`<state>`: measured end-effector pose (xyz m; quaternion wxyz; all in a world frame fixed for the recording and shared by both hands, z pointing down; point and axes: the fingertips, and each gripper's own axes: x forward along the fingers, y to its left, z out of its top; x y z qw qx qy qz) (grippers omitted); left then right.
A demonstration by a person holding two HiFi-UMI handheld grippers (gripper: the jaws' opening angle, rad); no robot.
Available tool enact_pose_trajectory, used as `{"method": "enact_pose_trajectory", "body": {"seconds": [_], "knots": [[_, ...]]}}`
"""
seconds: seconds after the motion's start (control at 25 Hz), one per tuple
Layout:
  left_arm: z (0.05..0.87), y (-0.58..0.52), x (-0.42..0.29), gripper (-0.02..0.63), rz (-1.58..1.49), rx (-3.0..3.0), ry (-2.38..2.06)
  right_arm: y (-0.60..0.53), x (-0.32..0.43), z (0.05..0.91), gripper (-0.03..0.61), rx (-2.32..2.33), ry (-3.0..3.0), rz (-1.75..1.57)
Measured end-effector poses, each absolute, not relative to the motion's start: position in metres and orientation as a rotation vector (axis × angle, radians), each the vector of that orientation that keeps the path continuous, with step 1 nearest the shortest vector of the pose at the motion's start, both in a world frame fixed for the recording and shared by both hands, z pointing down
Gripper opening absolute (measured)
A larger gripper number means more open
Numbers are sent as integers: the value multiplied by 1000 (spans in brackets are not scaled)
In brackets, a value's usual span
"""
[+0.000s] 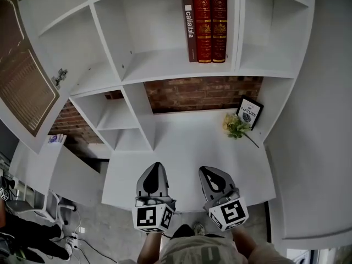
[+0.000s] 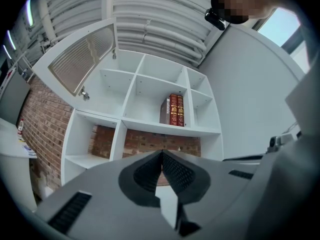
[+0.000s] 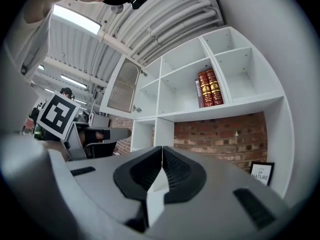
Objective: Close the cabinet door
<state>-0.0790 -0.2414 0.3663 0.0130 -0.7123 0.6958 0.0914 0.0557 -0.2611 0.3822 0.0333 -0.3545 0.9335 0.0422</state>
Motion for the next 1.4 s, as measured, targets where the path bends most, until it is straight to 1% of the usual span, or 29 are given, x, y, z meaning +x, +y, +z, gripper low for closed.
{"method": "enact_pose_trajectory", "body": {"seconds": [0.28, 0.56, 0.76, 1.08, 1.12, 1.16, 1.2, 1.28, 1.4], "knots": [[352, -253, -80, 14, 299, -2197, 2125, -276, 54, 375, 17, -1087, 2836, 117], [334, -257, -119, 14, 346, -2116, 2174, -290, 25, 358, 17, -1033, 2809, 130], [312, -238, -170, 15, 315, -1920, 2252, -292, -20, 349, 17, -879, 2840, 119], [264, -173, -260, 22, 267, -1521, 2366, -260, -125, 303, 17, -484, 2829, 207], [255, -161, -271, 30, 277, -1465, 2374, -252, -137, 299, 17, -433, 2828, 213], [245, -150, -282, 61, 282, -1412, 2379, -245, -148, 296, 17, -381, 2827, 217], [235, -139, -294, 110, 281, -1359, 2385, -237, -158, 294, 17, -329, 2826, 220], [216, -120, -317, 160, 271, -1259, 2398, -222, -179, 288, 17, -230, 2818, 228], [191, -102, -352, 196, 265, -1164, 2412, -200, -203, 281, 17, -103, 2802, 233]]}}
